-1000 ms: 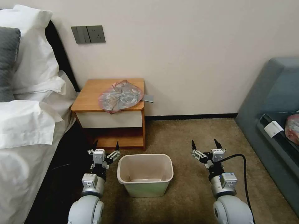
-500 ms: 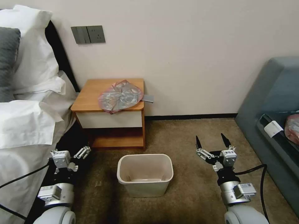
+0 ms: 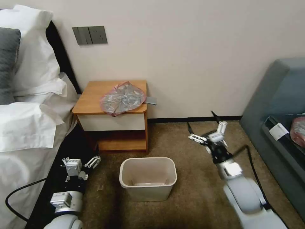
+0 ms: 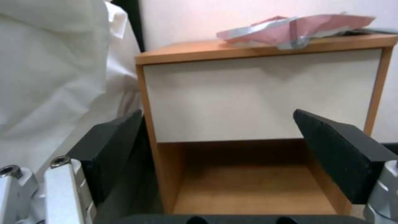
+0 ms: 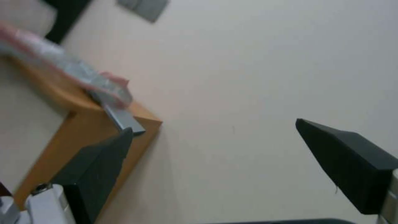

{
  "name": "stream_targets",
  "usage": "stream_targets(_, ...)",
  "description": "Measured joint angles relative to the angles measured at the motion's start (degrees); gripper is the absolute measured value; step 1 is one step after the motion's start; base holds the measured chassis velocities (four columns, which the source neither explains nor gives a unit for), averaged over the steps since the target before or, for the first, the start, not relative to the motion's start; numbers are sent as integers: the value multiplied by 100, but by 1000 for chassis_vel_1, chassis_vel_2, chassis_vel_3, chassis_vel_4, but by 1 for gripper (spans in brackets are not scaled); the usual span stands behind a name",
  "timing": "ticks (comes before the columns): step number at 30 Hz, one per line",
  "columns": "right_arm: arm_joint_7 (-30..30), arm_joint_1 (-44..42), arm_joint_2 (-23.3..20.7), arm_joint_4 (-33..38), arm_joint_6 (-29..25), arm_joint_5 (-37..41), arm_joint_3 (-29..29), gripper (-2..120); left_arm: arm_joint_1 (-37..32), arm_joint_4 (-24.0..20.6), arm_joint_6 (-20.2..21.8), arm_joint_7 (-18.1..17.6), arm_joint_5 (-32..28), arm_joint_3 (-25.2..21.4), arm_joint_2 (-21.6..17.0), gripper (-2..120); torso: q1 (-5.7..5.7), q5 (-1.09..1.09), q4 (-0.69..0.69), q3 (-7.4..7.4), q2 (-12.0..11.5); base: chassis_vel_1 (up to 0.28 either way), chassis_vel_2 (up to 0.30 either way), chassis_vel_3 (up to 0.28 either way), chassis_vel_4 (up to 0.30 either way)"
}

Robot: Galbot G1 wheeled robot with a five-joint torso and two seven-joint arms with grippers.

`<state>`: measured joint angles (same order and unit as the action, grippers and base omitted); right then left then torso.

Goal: Pick up the garbage bag from the table and place it over the trash can.

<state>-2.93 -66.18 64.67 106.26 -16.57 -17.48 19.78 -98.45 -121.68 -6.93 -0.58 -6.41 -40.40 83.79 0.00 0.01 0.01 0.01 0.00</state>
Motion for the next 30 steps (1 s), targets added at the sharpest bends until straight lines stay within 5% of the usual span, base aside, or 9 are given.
stream_targets(6, -416, 1124, -50, -1010, -284, -1383, -590, 100, 27, 40, -22, -30, 71, -114, 132, 93, 0, -1, 0, 0, 0, 0, 0, 0, 0)
stream_targets(16, -547, 2850, 336, -2673, -559, -2195, -1518, 100, 111, 285, -32, -116, 144, -109, 293, 93, 0, -1, 0, 1, 0, 0, 0, 0, 0)
stream_targets(30, -356, 3788, 879, -3927, -880, -2882, -1947, 100, 230, 415, -16, -299, 134, -175, 308, 93, 0, -2, -2, 0, 0, 0, 0, 0, 0)
